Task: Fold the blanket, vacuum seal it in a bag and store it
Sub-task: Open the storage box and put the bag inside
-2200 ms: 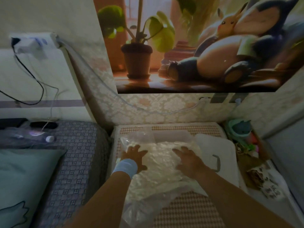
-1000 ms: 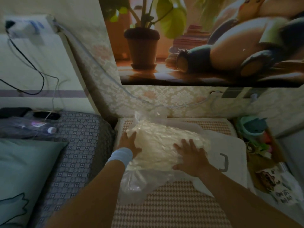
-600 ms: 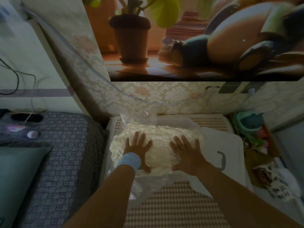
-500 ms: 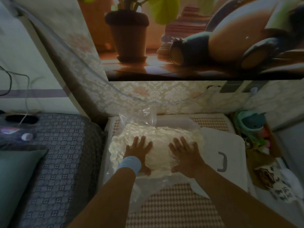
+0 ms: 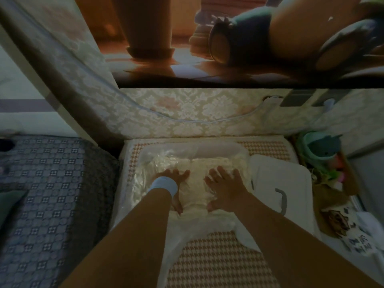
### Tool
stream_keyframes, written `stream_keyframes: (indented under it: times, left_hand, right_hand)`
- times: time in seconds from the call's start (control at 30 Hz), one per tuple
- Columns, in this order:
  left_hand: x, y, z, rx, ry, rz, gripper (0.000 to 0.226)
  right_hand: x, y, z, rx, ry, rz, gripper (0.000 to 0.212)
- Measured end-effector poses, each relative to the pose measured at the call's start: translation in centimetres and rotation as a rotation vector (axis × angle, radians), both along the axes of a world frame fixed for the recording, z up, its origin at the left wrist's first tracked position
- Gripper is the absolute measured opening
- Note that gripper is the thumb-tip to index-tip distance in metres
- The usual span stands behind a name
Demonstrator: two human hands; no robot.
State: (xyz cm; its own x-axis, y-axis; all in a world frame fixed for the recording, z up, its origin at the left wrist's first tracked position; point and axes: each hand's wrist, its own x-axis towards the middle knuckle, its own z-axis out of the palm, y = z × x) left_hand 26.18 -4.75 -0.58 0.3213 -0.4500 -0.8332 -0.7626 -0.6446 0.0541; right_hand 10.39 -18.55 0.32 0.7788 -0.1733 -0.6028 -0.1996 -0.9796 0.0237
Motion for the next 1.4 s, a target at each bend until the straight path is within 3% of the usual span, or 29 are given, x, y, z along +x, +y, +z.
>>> stream_keyframes:
  times: [0.13,0.27,0.37,0.43,0.57,0.73,0.9,1.03,1.1,1.17,1.27,1.4]
  left_hand:
    - [-0.1,0.8,-1.2,0.043,-0.059,-0.06,0.14]
    - [-2.5,1.5,-0.8,-0.015,-0.064,-0.077,0.106]
    - [-6.3,0.6,1.6,-0.183,0.06,0.004,0.097]
    - [-8.9,0.2,2.7,-0.207,0.078,0.005,0.097]
    - [-10.0,-0.2,1.1,-0.226,0.019,0.024,0.08]
    - [-8.4,-2.2,-0.2,-0.175,0.0,0.024,0.073]
    - [-7.7,-3.6,-0.7,0.007,0.102,0.031,0.063]
    - [-6.5,-0.3,-0.3,-0.112,0.206,0.179,0.056]
    - [-5.5,1.7,1.2,-0.195,0.158,0.269,0.051]
    - [-4.6,2.9,2.5,-0.258,0.104,0.284,0.049]
    - [-3.9,5.0,4.0,-0.436,0.002,0.401,0.041]
    - [-4.1,9.0,5.9,-0.571,-0.478,0.542,0.036]
  right_hand:
    - [0.0,-0.8,-0.6,0.022,-0.025,0.021,0.1]
    - [-1.0,-0.7,0.7,0.129,-0.028,0.008,0.099]
    - [-2.5,-1.8,2.6,0.333,-0.261,-0.136,0.087]
    - [-4.4,-2.9,3.6,0.25,-0.361,-0.189,0.087]
    - [-6.2,-4.1,3.3,0.17,-0.139,-0.091,0.096]
    - [-3.7,-5.5,1.1,0.124,-0.101,-0.06,0.099]
    - [-2.5,-4.2,-2.2,0.017,0.008,-0.015,0.097]
    - [-1.4,-4.4,-3.8,-0.003,0.106,0.019,0.096]
    - [-0.8,-3.9,-3.2,-0.049,0.132,0.035,0.093]
    - [-0.2,-2.7,-1.8,-0.08,0.116,0.024,0.076]
    - [0.7,0.9,0.4,0.069,-0.066,-0.038,0.057]
    - [0.7,7.0,3.3,0.409,-0.297,-0.052,0.054]
